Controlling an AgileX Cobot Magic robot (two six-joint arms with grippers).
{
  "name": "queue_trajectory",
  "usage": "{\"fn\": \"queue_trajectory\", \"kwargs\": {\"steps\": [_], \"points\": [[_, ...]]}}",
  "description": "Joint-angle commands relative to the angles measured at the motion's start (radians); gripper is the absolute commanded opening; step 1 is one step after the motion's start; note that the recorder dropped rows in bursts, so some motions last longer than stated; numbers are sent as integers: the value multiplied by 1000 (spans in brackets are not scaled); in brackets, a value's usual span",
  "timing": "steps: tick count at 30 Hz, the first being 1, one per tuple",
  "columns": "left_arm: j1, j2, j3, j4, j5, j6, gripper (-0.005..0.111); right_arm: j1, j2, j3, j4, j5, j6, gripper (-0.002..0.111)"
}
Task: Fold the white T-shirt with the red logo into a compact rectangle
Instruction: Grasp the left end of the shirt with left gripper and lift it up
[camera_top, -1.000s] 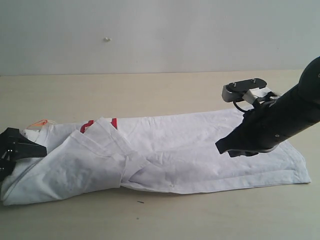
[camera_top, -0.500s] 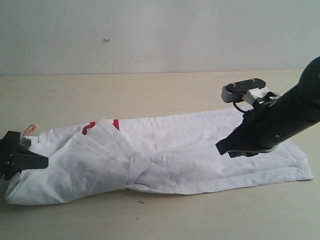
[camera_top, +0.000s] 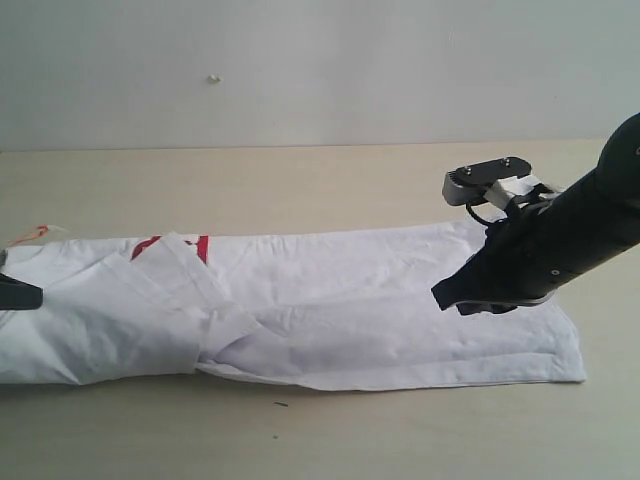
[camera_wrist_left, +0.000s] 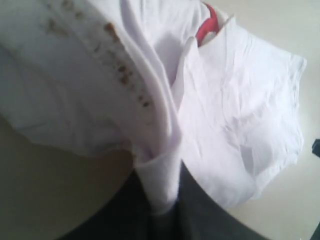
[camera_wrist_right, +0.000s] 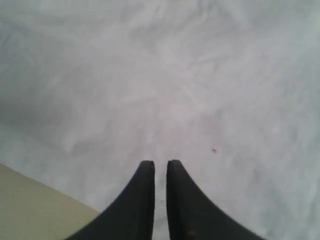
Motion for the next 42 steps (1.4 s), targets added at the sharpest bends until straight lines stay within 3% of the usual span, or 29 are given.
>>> {"fn": "queue_trajectory", "kwargs": {"steps": [1,5,10,28,32,35,42], "points": [[46,-46,-6,2,-14,-28,1,1,-10,0,2,0,-9,12],[41,-69,-6,-8,2,-90,1,1,-10,0,30,-3,-8,12],[-11,-80,-6,-103,183,-113,1,1,-10,0,30,-22,-8,12],[-353,-104,-6,-379,198,-81,1,1,-10,0,53,-5,-8,12],[-426,-119,-54,-402,198,-107,1,1,-10,0,40,-27,-8,12],[-484,-129,-98,-423,198,-123,1,1,-20,0,-68,-75,30,12],[-656,-131,-179,-434,154,-127,1,-60,-80,0,-557,-116,573,12]]}}
